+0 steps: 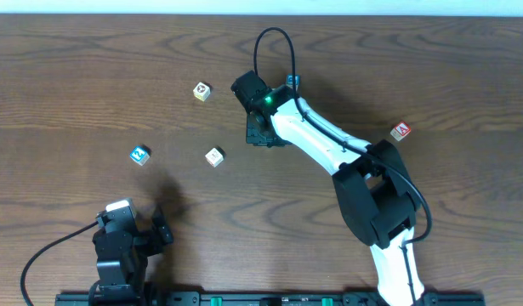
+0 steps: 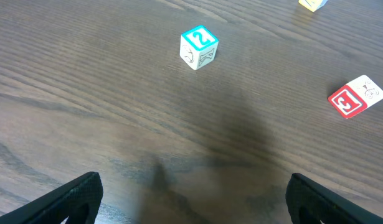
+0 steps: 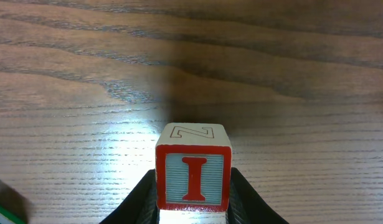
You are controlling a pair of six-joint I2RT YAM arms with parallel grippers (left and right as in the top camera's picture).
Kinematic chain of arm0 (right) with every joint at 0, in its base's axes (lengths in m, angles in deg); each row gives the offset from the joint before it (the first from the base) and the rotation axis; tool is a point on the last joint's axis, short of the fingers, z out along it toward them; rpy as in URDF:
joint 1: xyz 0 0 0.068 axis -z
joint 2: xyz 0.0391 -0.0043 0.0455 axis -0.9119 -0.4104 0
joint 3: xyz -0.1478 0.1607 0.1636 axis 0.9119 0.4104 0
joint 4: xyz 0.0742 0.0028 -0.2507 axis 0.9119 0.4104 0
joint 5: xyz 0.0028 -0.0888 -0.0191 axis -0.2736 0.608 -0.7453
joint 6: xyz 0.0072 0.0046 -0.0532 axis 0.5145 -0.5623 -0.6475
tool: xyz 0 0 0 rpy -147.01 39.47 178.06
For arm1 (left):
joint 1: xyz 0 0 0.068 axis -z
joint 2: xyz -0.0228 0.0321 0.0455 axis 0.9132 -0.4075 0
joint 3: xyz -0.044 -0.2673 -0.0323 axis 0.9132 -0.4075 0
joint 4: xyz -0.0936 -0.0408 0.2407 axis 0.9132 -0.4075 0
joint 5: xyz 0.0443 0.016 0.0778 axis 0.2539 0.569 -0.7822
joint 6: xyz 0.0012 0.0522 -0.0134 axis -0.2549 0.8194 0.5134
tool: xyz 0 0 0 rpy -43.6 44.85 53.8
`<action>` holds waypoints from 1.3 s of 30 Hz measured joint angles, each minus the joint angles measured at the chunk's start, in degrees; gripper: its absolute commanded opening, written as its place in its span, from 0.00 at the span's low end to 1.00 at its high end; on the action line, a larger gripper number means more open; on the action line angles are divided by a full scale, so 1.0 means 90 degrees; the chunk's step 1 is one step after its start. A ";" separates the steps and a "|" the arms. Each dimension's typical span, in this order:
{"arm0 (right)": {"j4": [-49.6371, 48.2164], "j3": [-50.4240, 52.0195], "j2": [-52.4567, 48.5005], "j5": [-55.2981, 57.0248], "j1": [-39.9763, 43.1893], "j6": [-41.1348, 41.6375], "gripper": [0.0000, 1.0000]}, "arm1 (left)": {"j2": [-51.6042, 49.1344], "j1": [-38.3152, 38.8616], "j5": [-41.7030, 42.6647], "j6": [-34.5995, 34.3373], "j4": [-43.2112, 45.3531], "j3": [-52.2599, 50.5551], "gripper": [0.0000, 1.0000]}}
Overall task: Spell out Ai2
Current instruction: 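Carry the 'I' block forward and set it down at center, then move the right gripper to the red 'A' block at right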
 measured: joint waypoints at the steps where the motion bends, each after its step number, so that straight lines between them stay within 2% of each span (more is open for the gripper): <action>1: -0.0002 0.0000 -0.0005 0.0002 0.0000 0.0000 0.10 | 0.0000 0.0000 0.0000 0.0002 0.0002 0.0000 0.95; 4: -0.0027 0.0000 -0.0027 0.0002 0.0000 0.0000 0.15 | 0.0000 0.0000 0.0002 0.0002 0.0002 0.0000 0.96; 6: -0.0029 0.0000 -0.0036 0.0002 0.0000 0.0000 0.25 | 0.0000 0.0000 0.0000 0.0002 0.0002 0.0000 0.95; 8: -0.0029 0.0000 -0.0039 0.0002 0.0000 -0.0002 0.30 | 0.0000 0.0000 0.0000 0.0002 0.0002 0.0000 0.96; 15: -0.0024 0.0000 -0.0046 0.0039 0.0000 -0.0049 0.42 | 0.0000 0.0000 0.0000 0.0002 0.0002 0.0000 0.95; 17: -0.0017 0.0000 -0.0046 0.0046 0.0000 -0.0049 0.43 | 0.0000 0.0000 0.0000 0.0002 0.0002 0.0000 0.95; 22: 0.0029 0.0000 -0.0053 0.0053 0.0000 -0.0053 0.62 | 0.0000 0.0000 0.0000 0.0000 0.0002 0.0000 0.95; 25: 0.0027 0.0000 -0.0070 0.0058 0.0002 -0.0066 0.65 | 0.0000 0.0000 0.0000 0.0002 0.0002 0.0000 0.95; 28: 0.0197 -0.0051 -0.0085 0.0049 0.0024 -0.0044 0.82 | 0.0000 0.0000 0.0000 0.0000 0.0002 0.0000 0.95; 31: 0.0692 -0.0549 -0.0129 0.0044 0.0134 -0.0119 0.87 | 0.0000 0.0000 0.0000 0.0002 -0.0002 0.0000 0.95; 37: 0.1603 -0.2276 -0.0070 0.0083 0.0299 -0.0780 0.86 | 0.0000 0.0000 0.0000 0.0002 0.0002 0.0000 0.95; 38: 0.1678 -0.2489 -0.0032 0.0087 0.0304 -0.0940 0.95 | 0.0000 0.0000 0.0000 0.0002 0.0002 0.0000 0.96; 39: 0.1783 -0.2718 0.0019 0.0095 0.0313 -0.1115 0.99 | 0.0000 0.0000 0.0000 0.0002 0.0000 0.0000 0.95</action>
